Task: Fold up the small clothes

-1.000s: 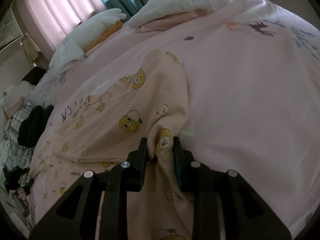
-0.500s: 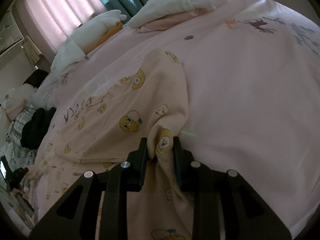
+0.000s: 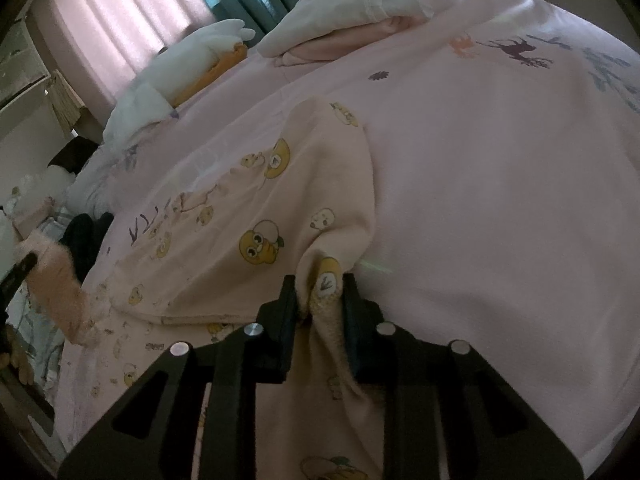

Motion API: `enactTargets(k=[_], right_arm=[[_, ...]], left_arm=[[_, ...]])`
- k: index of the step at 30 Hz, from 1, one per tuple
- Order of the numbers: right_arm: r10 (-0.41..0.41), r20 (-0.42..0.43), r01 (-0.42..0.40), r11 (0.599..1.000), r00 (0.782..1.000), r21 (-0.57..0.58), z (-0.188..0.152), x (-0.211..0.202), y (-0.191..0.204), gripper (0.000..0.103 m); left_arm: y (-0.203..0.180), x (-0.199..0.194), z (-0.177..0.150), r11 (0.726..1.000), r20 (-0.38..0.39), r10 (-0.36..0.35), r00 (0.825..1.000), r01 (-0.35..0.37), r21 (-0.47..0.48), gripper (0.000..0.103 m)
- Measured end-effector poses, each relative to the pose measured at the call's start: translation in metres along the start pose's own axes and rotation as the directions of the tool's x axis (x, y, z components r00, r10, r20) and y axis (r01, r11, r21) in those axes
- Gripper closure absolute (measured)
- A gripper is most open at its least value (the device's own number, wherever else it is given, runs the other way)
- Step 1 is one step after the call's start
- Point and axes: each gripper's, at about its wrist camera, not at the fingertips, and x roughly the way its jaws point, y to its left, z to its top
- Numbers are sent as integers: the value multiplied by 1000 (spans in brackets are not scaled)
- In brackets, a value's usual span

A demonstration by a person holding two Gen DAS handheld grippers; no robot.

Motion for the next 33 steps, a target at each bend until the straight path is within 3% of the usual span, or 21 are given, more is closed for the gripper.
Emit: enactTargets(k=[3,6,9,13,17,23,25,28,30,32,33], right_arm=[[2,-4,-2,1000,1000,-13,0,0,0,85],[4,-10,-5,999,1000,-39,-2,-3,1,86],[22,-20,-22,999,1000,-34,-1,-3,-3,87],[18,-27,-19,999,999,-49,-2,-3,-2,87],[22,-30,-23,999,999,-47,-2,-3,-3,87],[47,-35,-47,999,998,-27,-2,-4,-7,87],[67,-36,-67,998,997,-9,-2,-5,-10,87],[70,-38,-70,998,997,-5,-3,-4,-10,87],[66,-38,-66,998,997,-9,-3,-4,-8,87],[69,-38,-69,998,997,-6,-3,-5,-9,87],[72,-39,-72,997,997,-3,-3,-5,-9,87]], left_arm=[[-45,4,-6,994,-49,-96,994,94,-53,97],[-92,0,-16,993,-18,-99,995,100,70,97],[-127,-6,-25,974,-15,-121,992,122,190,97],[-150,-17,-25,957,-16,-190,982,189,221,97],[-171,-24,-16,934,-64,-280,958,287,213,97],[-201,-33,-21,877,-156,-443,883,463,131,97],[-207,-37,-22,877,-145,-438,887,457,145,97],[-210,-38,-22,854,-164,-481,861,503,135,97],[-214,-38,-20,848,-206,-478,854,510,144,86],[-218,-44,-22,825,-231,-502,834,542,163,62],[-219,-48,-24,815,-228,-510,829,551,179,57]])
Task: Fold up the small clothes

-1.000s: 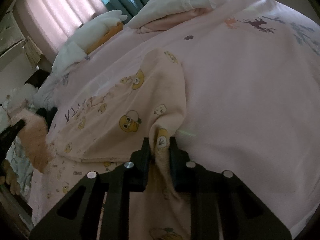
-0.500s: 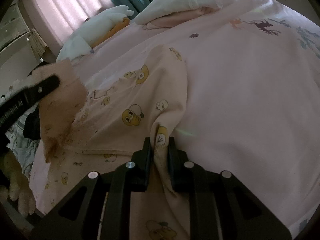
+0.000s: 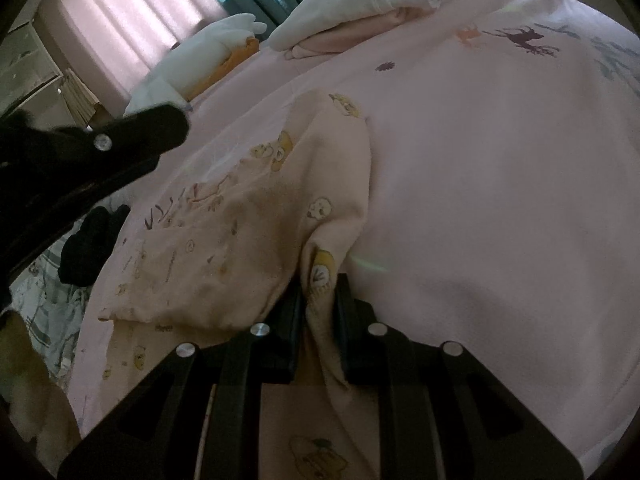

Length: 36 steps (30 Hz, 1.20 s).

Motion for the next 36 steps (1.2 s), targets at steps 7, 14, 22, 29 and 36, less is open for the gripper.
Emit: enactTargets(k=[7,14,22,29,36], right_arm=[[10,-2,-10,1000,1000,8,1,1,-1,86],[28,-5,-28,999,1000,23,3,0,-6,86],[58,-10,-57,997,998,52,3,0,-11,87],[64,-10,-63,996,998,58,4,-1,-11,86],[38,-13,-38,999,999,32,4,1,-6,85]], left_arm=[[-3,-11,-3,995,40,64,997,-67,74,50],[56,-7,-23,973,-22,228,973,-229,-15,49],[161,-51,-91,860,-171,485,857,-503,-84,49],[207,-84,-161,819,-281,360,890,-445,-363,49],[193,-96,-190,859,-220,272,937,-340,-382,49]])
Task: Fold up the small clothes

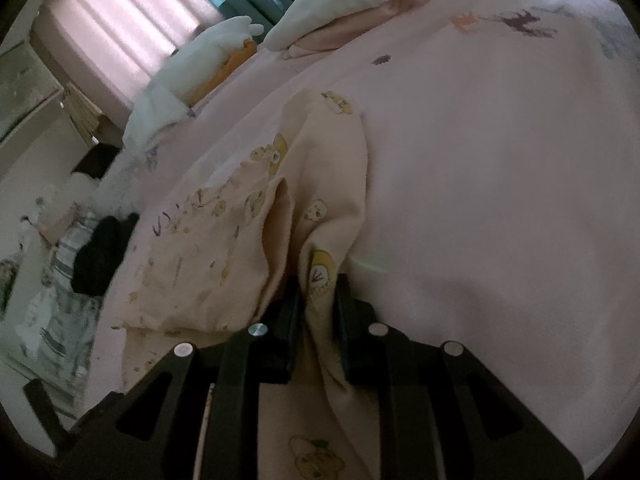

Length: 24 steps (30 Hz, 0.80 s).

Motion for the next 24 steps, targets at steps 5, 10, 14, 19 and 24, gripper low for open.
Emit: enactTargets(k=[5,10,14,19,24], right_arm=[[-1,-2,1,1000,1000,1,1,1,-1,85],[-14,5,14,1000,1000,0,0,-2,-2,85],[-20,7,20,1000,1000,15,-9,-11,-5,85],[-4,14,3,999,1000,35,-31,-35,-14,85],[12,22,-13,999,1000,51,-48,-50,-20,85]], left_arm=[[2,-2,-8,997,13,-53,999,52,63,46],[-5,-2,-12,995,32,-36,999,32,98,43],[12,-4,-14,991,34,-109,993,105,85,42],[19,-13,-26,981,39,-163,986,158,112,42],[18,-22,-37,969,35,-211,977,204,140,38]])
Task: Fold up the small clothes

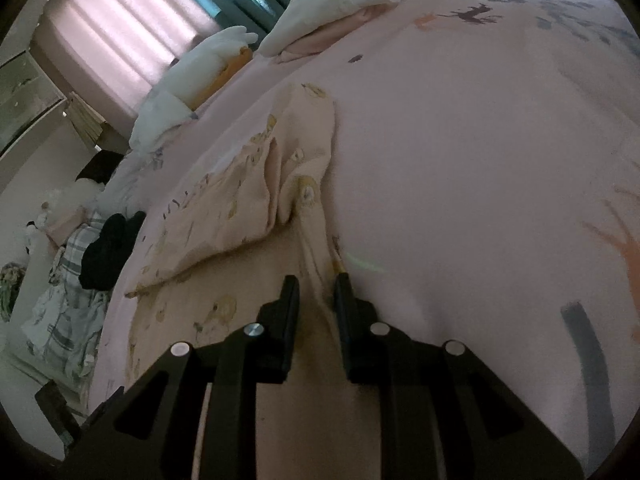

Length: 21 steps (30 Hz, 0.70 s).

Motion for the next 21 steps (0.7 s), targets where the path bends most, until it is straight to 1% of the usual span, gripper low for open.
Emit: enactTargets(k=[1,2,3,4,5,6,7,9,12,13,15,17,19,21], right_arm=[[3,-2,-3,1000,1000,0,-3,-3,-1,85],[7,-2,-7,1000,1000,-1,-6,-6,-1,85],[15,-1,-15,1000,1000,-2,-10,-9,-2,85],[29,-5,-29,1000,1000,1,-15,-12,-3,85],[35,0,-35,999,999,4,-19,-16,-4,85],[38,7,-38,999,999,4,-24,-21,-5,85],[47,5,-47,999,999,1,-29,-24,-5,85],[67,2,-67,997,998,-38,-44,-33,-4,85],[36,45,-32,996,998,-77,-63,-50,-1,85],[40,52,-35,996,998,-87,-70,-55,0,84],[73,44,-71,996,996,-45,-75,-60,-5,84],[94,46,-93,996,994,-13,-80,-66,-10,84],[93,49,-93,996,994,2,-85,-73,-10,84],[78,31,-78,997,996,-19,-91,-79,-4,80]], left_arm=[[3,-2,-1,999,-1,-38,999,38,-18,37],[10,-5,-2,993,-1,-101,995,101,-53,37],[16,-8,-4,983,-3,-165,986,164,-87,36],[21,-9,-6,967,-4,-229,973,227,-116,34],[27,-12,-9,945,0,-296,955,293,-148,33],[32,-14,-12,926,1,-342,940,337,-173,33],[35,-16,-15,917,-1,-362,932,356,-181,33],[31,-21,-20,923,-5,-355,935,350,-160,33],[17,-29,-29,947,-2,-304,953,302,-109,33],[12,-31,-32,952,1,-290,957,289,-100,33],[7,-34,-36,957,5,-277,961,276,-88,33],[8,-35,-40,953,6,-287,958,286,-96,33],[12,-39,-43,946,9,-308,951,307,-108,33],[17,-42,-47,928,15,-348,937,347,-134,33]])
